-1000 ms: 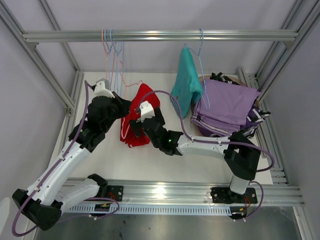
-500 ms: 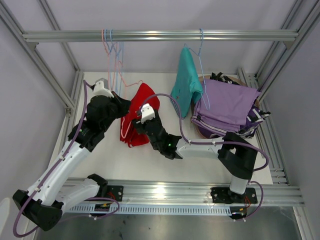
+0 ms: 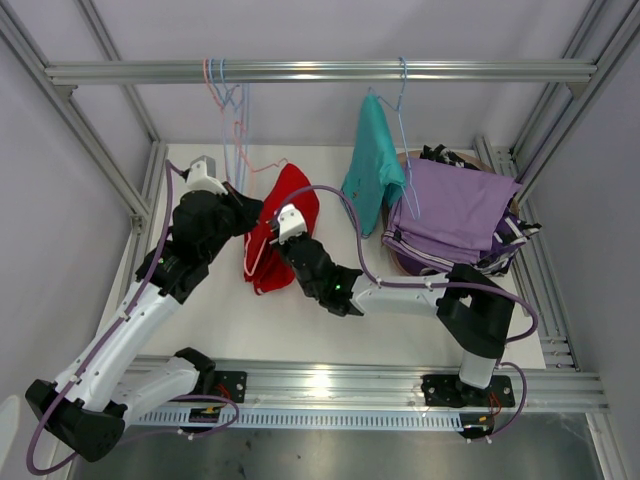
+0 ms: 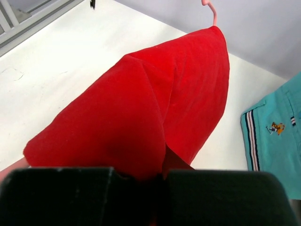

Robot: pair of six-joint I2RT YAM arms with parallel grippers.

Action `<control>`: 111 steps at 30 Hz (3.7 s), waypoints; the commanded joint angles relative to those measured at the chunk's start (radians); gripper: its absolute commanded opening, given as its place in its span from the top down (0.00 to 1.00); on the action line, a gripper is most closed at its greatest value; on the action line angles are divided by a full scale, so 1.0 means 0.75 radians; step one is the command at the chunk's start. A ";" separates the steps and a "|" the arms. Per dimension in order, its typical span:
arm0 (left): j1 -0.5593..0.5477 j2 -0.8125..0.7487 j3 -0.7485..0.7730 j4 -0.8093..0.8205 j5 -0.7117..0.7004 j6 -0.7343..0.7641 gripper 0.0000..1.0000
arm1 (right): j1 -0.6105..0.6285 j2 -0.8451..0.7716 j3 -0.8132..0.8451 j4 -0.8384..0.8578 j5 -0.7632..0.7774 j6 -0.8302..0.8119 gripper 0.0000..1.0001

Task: Remove the trousers from the hanger
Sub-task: Remove the trousers from the hanger, then place the trousers in the bin.

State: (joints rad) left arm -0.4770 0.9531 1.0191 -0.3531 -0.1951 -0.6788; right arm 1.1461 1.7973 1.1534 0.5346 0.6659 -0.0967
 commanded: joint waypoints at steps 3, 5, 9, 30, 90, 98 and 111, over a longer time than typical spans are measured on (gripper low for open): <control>0.016 -0.035 0.009 0.103 0.002 -0.005 1.00 | -0.013 -0.077 0.131 0.040 0.061 -0.047 1.00; 0.016 -0.033 0.012 0.101 0.005 -0.005 1.00 | -0.015 -0.124 0.147 0.030 0.067 -0.086 1.00; 0.016 -0.017 0.005 0.107 0.009 -0.003 1.00 | -0.023 -0.204 0.207 -0.042 0.076 -0.157 1.00; 0.016 0.032 -0.003 0.119 0.037 -0.003 1.00 | 0.020 -0.488 0.614 -0.363 0.163 -0.540 1.00; -0.082 0.157 0.032 0.096 0.062 0.054 1.00 | -0.143 -1.580 0.084 -0.766 0.824 -0.654 1.00; -0.108 0.165 0.034 0.092 0.045 0.067 0.99 | -0.244 -1.678 0.088 -0.821 0.867 -0.616 1.00; -0.141 0.175 0.044 0.080 0.021 0.081 1.00 | -0.287 -1.722 0.117 -0.989 0.887 -0.546 1.00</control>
State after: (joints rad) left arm -0.5678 1.0866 1.0164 -0.3054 -0.1562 -0.6453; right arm 0.9318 0.5053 1.2049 -0.2352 1.3567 -0.5339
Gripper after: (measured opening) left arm 0.017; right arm 0.083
